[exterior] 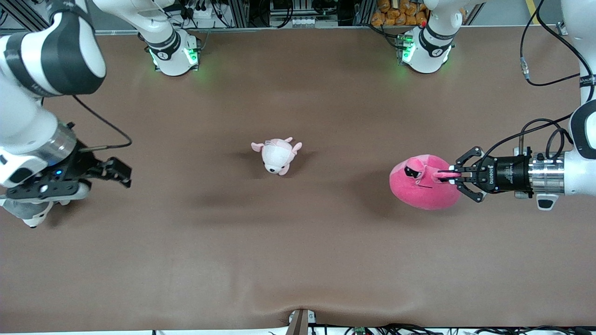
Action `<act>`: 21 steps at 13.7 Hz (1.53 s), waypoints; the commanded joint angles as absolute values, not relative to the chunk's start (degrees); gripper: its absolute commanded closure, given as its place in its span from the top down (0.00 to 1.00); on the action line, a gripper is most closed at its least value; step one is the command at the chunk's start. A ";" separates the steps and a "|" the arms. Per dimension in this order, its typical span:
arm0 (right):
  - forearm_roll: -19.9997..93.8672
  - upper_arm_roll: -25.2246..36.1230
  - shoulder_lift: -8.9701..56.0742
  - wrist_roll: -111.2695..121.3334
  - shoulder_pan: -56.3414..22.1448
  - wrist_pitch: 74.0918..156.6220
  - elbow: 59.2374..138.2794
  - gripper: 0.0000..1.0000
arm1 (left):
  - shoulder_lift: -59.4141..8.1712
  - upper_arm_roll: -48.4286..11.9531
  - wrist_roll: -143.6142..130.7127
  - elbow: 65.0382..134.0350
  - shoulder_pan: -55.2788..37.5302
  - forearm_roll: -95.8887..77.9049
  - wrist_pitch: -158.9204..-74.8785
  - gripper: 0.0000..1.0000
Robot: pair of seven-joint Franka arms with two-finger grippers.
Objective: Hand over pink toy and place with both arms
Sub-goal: 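Grasp the pink toy's neck with the left gripper and lift it, then carry the pink toy toward center while the right gripper approaches it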
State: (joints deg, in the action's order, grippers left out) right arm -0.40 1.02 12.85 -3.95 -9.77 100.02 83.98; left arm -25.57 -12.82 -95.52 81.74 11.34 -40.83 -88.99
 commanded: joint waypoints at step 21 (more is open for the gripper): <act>33.23 0.62 16.96 21.60 -22.65 99.37 83.14 1.00 | -27.16 -12.22 -132.97 78.75 -13.97 -47.46 -118.03 0.00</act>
